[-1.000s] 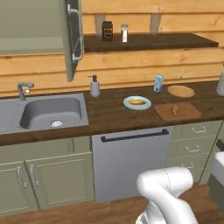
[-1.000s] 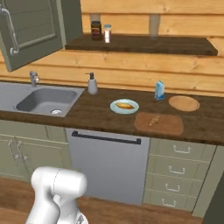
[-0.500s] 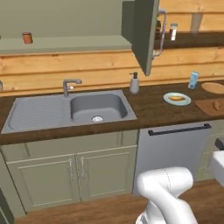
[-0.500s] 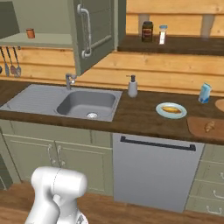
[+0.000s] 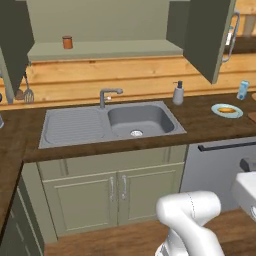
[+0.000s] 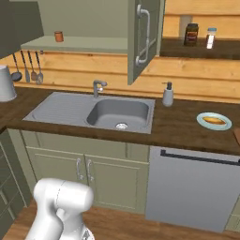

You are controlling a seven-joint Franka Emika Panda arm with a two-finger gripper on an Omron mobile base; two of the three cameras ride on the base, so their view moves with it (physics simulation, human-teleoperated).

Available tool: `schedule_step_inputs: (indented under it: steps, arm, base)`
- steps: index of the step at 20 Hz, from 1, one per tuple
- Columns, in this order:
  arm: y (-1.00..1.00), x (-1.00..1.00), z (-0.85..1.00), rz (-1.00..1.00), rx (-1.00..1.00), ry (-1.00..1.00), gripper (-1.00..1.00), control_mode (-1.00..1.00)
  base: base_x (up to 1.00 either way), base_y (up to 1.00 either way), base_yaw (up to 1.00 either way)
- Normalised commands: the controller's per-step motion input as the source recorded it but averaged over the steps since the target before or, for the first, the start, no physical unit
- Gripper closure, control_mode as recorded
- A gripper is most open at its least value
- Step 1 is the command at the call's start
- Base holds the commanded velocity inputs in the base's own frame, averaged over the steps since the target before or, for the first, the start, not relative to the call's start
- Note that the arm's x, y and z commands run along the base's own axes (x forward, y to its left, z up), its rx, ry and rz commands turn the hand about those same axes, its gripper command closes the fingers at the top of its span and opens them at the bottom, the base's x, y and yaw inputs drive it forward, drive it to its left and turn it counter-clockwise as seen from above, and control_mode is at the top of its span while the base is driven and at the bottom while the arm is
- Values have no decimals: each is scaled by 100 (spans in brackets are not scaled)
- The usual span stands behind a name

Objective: From the different types of pastries on the counter, select a croissant and place it on the cutting board. Then retrieve a jar of jam from the cabinet and place it alongside the croissant on the cutting board.

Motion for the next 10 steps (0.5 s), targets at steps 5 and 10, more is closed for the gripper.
schedule_step_inputs:
  steps: [5, 10]
  arm:
    - [0, 0, 0, 0, 0, 0, -100, 100]
    - [0, 0, 0, 0, 0, 0, -100, 100]
  base:
    - [47, 34, 3]
    - [62, 75, 0]
